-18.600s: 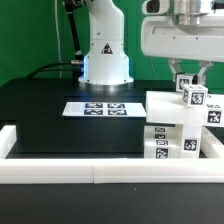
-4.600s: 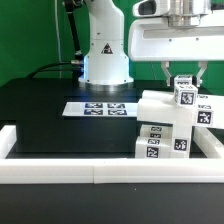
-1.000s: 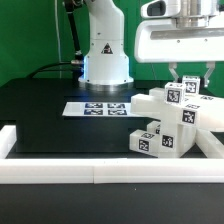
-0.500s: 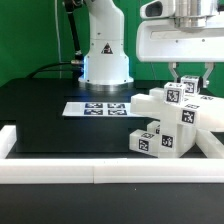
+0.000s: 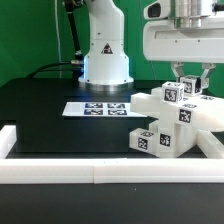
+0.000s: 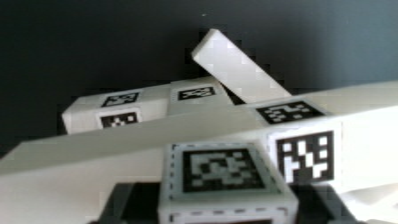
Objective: Assemble chair
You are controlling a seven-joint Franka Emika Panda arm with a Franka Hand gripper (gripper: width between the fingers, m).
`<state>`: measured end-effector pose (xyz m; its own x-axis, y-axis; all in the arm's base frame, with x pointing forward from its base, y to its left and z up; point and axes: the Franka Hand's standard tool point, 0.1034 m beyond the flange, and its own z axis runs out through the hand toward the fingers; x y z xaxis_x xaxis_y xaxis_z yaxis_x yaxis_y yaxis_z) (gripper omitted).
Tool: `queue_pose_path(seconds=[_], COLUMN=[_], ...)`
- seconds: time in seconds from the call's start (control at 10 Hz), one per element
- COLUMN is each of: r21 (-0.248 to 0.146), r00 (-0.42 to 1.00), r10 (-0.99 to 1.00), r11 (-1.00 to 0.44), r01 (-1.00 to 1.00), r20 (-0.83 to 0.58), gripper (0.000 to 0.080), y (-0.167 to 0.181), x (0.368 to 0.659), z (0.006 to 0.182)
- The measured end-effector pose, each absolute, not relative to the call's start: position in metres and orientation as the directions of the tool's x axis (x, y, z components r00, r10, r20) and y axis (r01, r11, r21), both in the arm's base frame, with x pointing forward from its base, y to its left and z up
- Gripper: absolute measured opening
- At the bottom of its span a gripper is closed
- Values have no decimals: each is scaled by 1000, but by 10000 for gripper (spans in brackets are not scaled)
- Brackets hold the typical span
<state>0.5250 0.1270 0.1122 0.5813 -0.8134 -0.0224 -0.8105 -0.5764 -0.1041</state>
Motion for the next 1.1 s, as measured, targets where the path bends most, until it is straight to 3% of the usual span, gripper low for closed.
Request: queue_pose_path(seconds=[0.5,0.7,0.8,0.9,1.0,1.1], r21=[-98,-98,-98,-99,-97,-92], r00=[337,341,348,384,437,513], r10=[-940,-938,-936,-922,-898,-857], r11=[-331,-335,-342,-378,-431,-508], r01=[-939,-937,-935,-921,-897,-856], r20=[-59,-58,-58,-55,-51,-45], gripper=[287,309,486,486,612,638], y=[128,128,128,128,128,128], x=[525,525,525,524,523,522], z=[112,112,112,112,111,111])
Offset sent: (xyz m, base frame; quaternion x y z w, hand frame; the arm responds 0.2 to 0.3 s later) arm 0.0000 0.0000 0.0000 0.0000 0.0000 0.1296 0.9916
